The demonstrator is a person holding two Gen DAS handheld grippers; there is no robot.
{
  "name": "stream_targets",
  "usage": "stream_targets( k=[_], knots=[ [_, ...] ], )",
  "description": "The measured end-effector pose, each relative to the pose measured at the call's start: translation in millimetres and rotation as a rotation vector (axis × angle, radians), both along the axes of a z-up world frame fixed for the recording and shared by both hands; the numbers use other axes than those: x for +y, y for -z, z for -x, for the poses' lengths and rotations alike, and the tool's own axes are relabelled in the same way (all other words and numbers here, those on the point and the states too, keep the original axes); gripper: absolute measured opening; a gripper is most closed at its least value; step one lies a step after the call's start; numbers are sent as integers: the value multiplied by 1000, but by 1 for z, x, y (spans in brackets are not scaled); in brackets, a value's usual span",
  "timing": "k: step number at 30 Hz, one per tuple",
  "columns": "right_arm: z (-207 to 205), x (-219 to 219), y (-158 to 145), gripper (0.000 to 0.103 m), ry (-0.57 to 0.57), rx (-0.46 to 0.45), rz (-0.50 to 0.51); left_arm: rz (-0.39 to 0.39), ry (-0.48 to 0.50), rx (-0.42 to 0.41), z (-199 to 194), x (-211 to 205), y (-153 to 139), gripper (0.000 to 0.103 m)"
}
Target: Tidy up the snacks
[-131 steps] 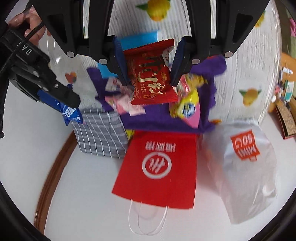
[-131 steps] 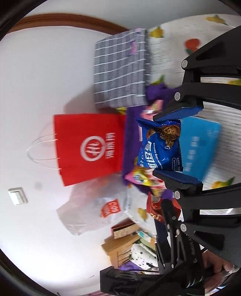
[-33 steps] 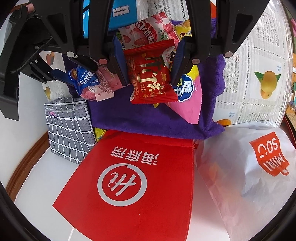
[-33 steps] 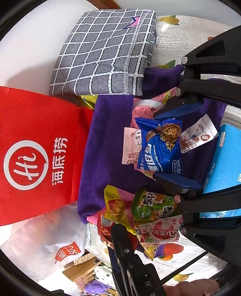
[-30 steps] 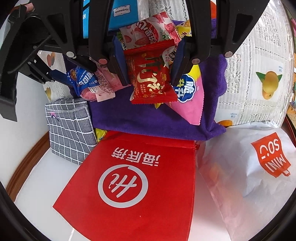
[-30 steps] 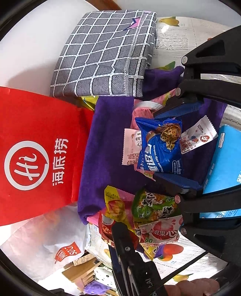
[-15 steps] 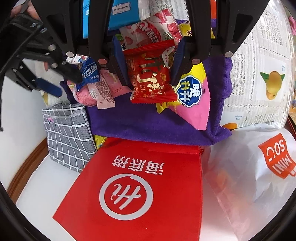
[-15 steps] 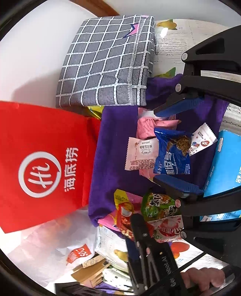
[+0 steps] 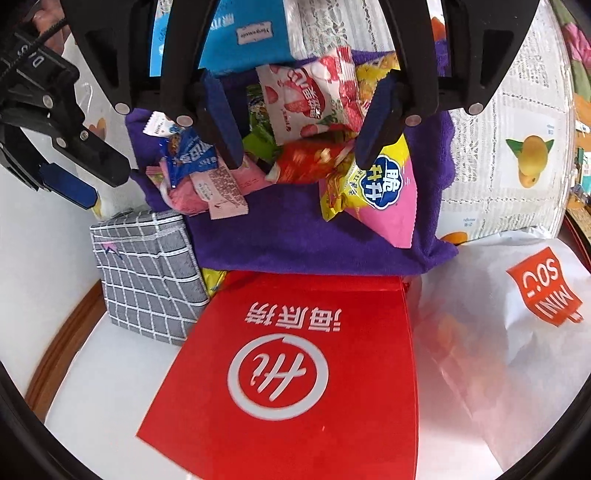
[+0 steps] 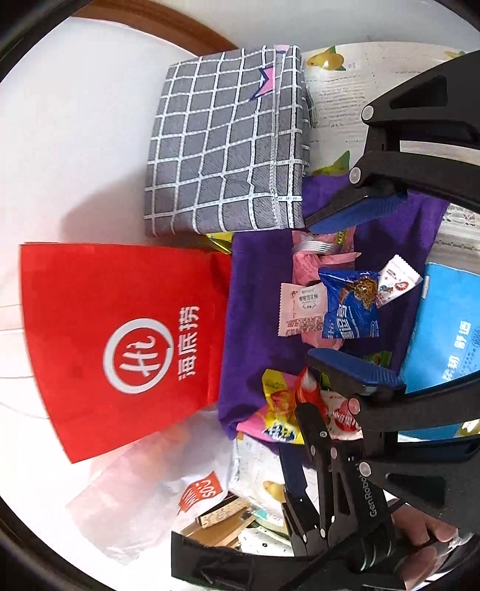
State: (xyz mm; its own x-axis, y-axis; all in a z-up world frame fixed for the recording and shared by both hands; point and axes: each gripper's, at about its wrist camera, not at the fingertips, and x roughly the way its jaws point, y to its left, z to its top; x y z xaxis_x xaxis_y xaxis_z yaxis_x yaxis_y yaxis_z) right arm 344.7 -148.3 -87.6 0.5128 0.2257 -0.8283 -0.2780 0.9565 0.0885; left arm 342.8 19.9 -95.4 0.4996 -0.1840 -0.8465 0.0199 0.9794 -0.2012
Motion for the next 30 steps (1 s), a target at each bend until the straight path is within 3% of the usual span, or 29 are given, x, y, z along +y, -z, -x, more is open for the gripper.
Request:
stream_targets(
  k=[9,14,20,24,29,30],
  knots=[
    [65,-14,-39,64,46,-102,-16,-78,23,-123,63,-16,-45,65],
    [110,-26,-63,64,97,-160,-25,-109,16,-179,113,-16,-63,76],
    [158,-30,-73,65,103,-166,-9,-130,4,-238,167,-21,-75,86],
    [191,-32,-76,81,112,-203,21,-153,0,-275,199,-27,-81,91],
    [229,-40,-79,83,132,-222,26,-160,-11,-303,231,-29,-83,92],
    [235,-42,-78,88,136,-220,23,-162,-17,-309,238,-29,-84,92]
  ],
)
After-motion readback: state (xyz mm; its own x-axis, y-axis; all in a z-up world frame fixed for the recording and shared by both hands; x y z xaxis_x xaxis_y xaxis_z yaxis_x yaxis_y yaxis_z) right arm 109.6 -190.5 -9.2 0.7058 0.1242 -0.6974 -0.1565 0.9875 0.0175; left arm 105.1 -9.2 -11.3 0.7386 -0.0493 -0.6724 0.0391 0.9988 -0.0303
